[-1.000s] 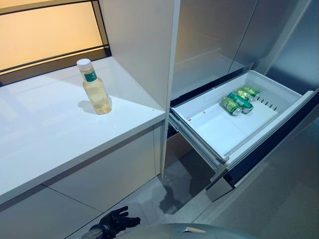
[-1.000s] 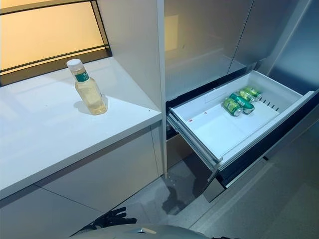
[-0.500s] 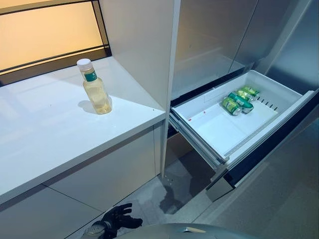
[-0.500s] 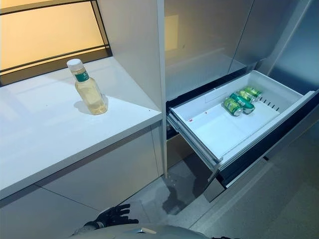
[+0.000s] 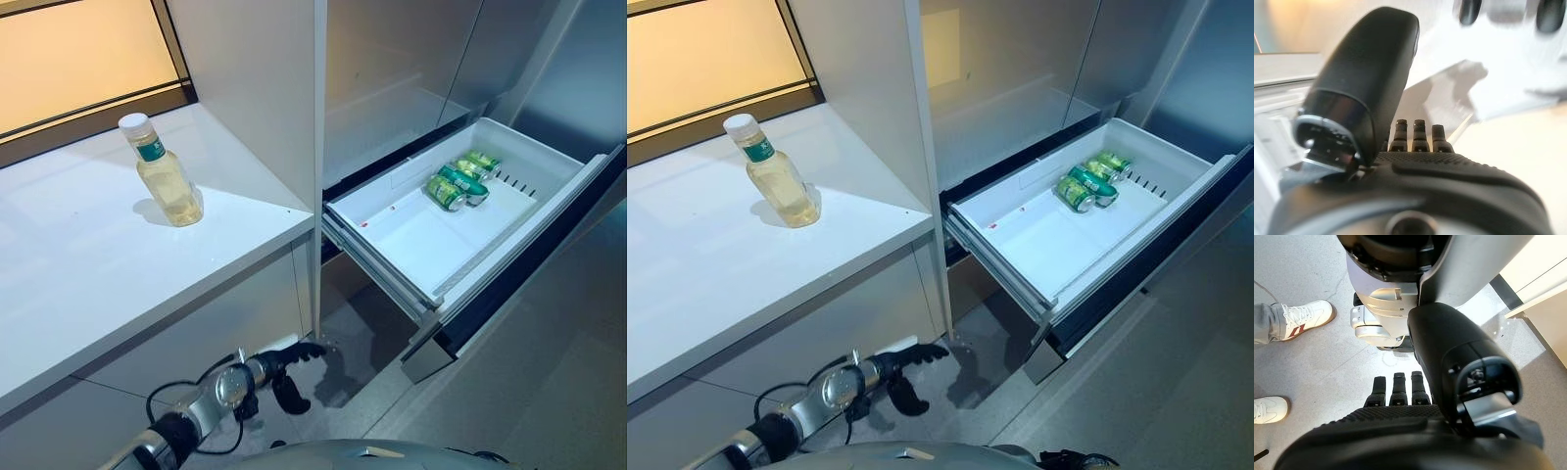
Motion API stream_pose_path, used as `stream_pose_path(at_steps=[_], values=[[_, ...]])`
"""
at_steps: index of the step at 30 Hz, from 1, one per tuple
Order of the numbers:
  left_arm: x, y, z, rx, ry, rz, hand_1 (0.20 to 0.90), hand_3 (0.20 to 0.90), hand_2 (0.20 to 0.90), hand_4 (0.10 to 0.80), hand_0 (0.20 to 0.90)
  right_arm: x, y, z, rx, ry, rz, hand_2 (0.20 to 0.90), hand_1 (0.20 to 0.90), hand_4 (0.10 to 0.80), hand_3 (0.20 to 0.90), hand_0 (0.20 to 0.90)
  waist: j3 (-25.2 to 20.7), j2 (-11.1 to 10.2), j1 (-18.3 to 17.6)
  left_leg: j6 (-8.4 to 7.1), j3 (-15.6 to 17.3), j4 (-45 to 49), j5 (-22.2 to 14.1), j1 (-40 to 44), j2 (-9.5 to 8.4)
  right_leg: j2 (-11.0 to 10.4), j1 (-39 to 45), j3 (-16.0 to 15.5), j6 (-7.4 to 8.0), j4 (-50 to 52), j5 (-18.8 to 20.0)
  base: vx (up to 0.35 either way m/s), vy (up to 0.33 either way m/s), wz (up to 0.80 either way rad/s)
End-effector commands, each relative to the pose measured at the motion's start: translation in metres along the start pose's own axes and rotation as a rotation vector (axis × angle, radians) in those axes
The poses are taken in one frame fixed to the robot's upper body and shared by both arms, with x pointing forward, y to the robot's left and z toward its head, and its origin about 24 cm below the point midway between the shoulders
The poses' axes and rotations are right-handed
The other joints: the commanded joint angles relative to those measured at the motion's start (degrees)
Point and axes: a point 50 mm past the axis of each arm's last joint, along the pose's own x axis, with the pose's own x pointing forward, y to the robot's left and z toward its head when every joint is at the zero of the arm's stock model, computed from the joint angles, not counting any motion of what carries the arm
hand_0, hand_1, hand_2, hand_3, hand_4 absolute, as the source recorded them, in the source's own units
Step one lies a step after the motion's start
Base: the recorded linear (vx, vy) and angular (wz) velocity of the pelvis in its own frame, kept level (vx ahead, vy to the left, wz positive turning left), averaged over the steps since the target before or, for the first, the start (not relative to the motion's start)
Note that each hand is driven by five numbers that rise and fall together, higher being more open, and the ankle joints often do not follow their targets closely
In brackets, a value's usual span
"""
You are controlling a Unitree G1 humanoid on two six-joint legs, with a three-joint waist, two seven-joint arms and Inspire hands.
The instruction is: Put drinks into fridge and close the fridge
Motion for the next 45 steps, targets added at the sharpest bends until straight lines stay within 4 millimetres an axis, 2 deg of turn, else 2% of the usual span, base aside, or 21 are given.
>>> stream_pose_path(at_steps=[1, 3, 4, 5, 6, 7, 10, 12, 15, 19, 22, 28, 34, 36, 45], values=[[0.008, 0.045, 0.057, 0.143, -0.259, 0.104, 0.900, 0.900, 0.900, 0.800, 0.900, 0.000, 0.002, 0.002, -0.054, 0.008, 0.024, 0.900, 0.900, 0.800, 0.900, 0.900, -1.3, 1.2, 0.4, 2.15, -3.5, 0.1, -4.5, -1.3, -1.98, -1.0, -5.4, 0.2, 5.78, 2.6, 2.4, 0.000, 0.000, 0.00], [0.004, 0.056, 0.074, 0.176, -0.347, 0.131, 0.900, 0.900, 0.900, 0.800, 0.900, 0.001, 0.003, 0.000, -0.048, 0.009, 0.018, 0.900, 0.900, 0.800, 0.900, 0.900, -1.5, 1.3, 0.6, 2.23, -3.9, 0.1, -4.6, -1.4, -2.13, -1.0, -5.2, 0.2, 5.80, 2.3, 2.5, 0.000, 0.000, 0.00], [0.003, 0.056, 0.074, 0.176, -0.347, 0.131, 0.900, 0.900, 0.900, 0.800, 0.900, 0.001, 0.003, 0.000, -0.048, 0.009, 0.018, 0.900, 0.900, 0.800, 0.900, 0.900, -1.5, 1.3, 0.5, 2.23, -3.9, 0.1, -4.6, -1.4, -2.13, -1.0, -5.2, 0.1, 5.80, 2.3, 2.5, 0.000, 0.000, 0.00], [-0.001, 0.064, 0.089, 0.174, -0.433, 0.148, 0.900, 0.900, 0.900, 0.800, 0.900, 0.001, 0.005, -0.002, -0.041, 0.008, 0.012, 0.900, 0.900, 0.800, 0.900, 0.900, -1.7, 1.4, 0.7, 2.25, -4.2, 0.1, -4.7, -1.4, -2.21, -1.1, -5.0, 0.0, 5.75, 2.1, 2.5, 0.000, 0.000, 0.00], [-0.003, 0.066, 0.093, 0.174, -0.452, 0.149, 0.900, 0.900, 0.900, 0.800, 0.900, 0.001, 0.005, -0.002, -0.038, 0.007, 0.010, 0.900, 0.900, 0.800, 0.900, 0.900, -1.7, 1.5, 0.8, 2.25, -4.3, 0.1, -4.7, -1.4, -2.22, -1.1, -5.0, 0.0, 5.76, 2.0, 2.5, -0.026, 0.024, 0.04], [-0.010, 0.072, 0.107, 0.130, -0.546, 0.120, 0.900, 0.900, 0.900, 0.800, 0.900, 0.002, 0.005, -0.004, -0.031, 0.003, 0.006, 0.900, 0.900, 0.800, 0.900, 0.900, -1.9, 1.5, 1.0, 2.27, -4.5, 0.1, -4.2, -1.9, -2.31, -1.3, -5.2, -0.2, 5.69, 1.9, 2.9, -0.024, 0.002, 0.05], [-0.014, 0.061, 0.113, 0.135, -0.629, 0.118, 0.900, 0.900, 0.900, 0.800, 0.900, 0.003, 0.010, -0.007, -0.011, -0.009, 0.008, 0.900, 0.900, 0.800, 0.900, 0.900, -2.1, 1.4, 1.8, 2.08, -4.9, 0.1, -4.0, -2.4, -2.23, -1.3, -5.4, -0.5, 5.71, 1.7, 3.0, -0.008, -0.011, 0.07], [-0.025, 0.057, 0.117, 0.133, -0.694, 0.109, 0.900, 0.900, 0.900, 0.800, 0.900, 0.003, 0.012, -0.008, 0.010, -0.022, 0.007, 0.900, 0.900, 0.800, 0.900, 0.900, -1.7, 1.4, 2.4, 2.05, -5.5, 0.1, -4.0, -2.5, -2.36, -1.4, -5.3, -1.2, 5.66, 1.6, 3.0, -0.026, -0.005, 0.12], [-0.045, 0.065, 0.128, 0.120, -0.784, 0.101, 0.900, 0.900, 0.900, 0.800, 0.900, 0.003, 0.014, -0.009, 0.034, -0.032, 0.003, 0.900, 0.900, 0.800, 0.900, 0.900, -1.4, 1.6, 3.2, 2.13, -6.4, 0.1, -4.4, -2.3, -2.54, -1.6, -4.7, -2.0, 5.64, 1.3, 2.6, -0.031, 0.004, 0.14], [-0.079, 0.091, 0.152, 0.065, -0.919, 0.118, 0.900, 0.900, 0.900, 0.800, 0.900, 0.004, 0.017, -0.010, 0.065, -0.037, 0.000, 0.900, 0.900, 0.800, 0.900, 0.900, -1.4, 1.7, 4.4, 2.18, -7.6, 0.1, -4.0, -2.7, -2.84, -1.8, -4.5, -2.9, 5.64, 1.0, 2.8, -0.004, -0.007, 0.16], [-0.098, 0.103, 0.163, 0.036, -0.993, 0.142, 0.900, 0.900, 0.900, 0.800, 0.900, 0.004, 0.019, -0.011, 0.081, -0.039, 0.002, 0.900, 0.900, 0.800, 0.900, 0.900, -1.6, 1.6, 5.1, 2.14, -8.1, 0.1, -3.9, -3.0, -2.87, -1.9, -4.7, -3.2, 5.62, 1.0, 3.0, -0.009, -0.013, 0.13], [-0.125, 0.122, 0.172, -0.026, -1.122, 0.208, 0.900, 0.900, 0.900, 0.800, 0.900, 0.004, 0.019, -0.009, 0.095, -0.048, 0.009, 0.900, 0.900, 0.800, 0.900, 0.900, -1.8, 1.3, 6.0, 2.23, -8.8, 0.1, -3.7, -3.3, -2.99, -1.9, -4.7, -3.3, 5.30, 1.0, 3.1, -0.007, -0.013, 0.08], [-0.157, 0.147, 0.178, -0.026, -1.249, 0.380, 0.900, 0.900, 0.900, 0.800, 0.900, 0.004, 0.017, -0.014, 0.101, -0.043, 0.014, 0.900, 0.900, 0.800, 0.900, 0.900, -2.3, 0.9, 6.6, 2.23, -9.0, 0.1, -3.8, -3.2, -3.06, -1.9, -4.5, -3.0, 4.87, 0.7, 3.2, 0.000, 0.000, 0.00], [-0.170, 0.156, 0.178, -0.032, -1.296, 0.466, 0.900, 0.900, 0.900, 0.800, 0.900, 0.004, 0.018, -0.018, 0.108, -0.039, 0.017, 0.900, 0.900, 0.800, 0.900, 0.900, -2.5, 0.7, 6.7, 2.22, -9.2, 0.1, -3.9, -3.2, -3.11, -1.8, -4.3, -2.9, 4.70, 0.6, 3.1, 0.017, -0.012, 0.00], [-0.202, 0.175, 0.172, 0.035, -1.333, 0.845, 0.900, 0.900, 0.900, 0.800, 0.900, 0.004, 0.021, -0.025, 0.112, -0.029, 0.021, 0.900, 0.900, 0.800, 0.900, 0.900, -3.0, 0.3, 6.7, 2.20, -9.7, 0.1, -4.1, -2.8, -3.26, -1.6, -4.0, -2.5, 4.36, 0.5, 2.7, 0.000, 0.000, 0.00]])
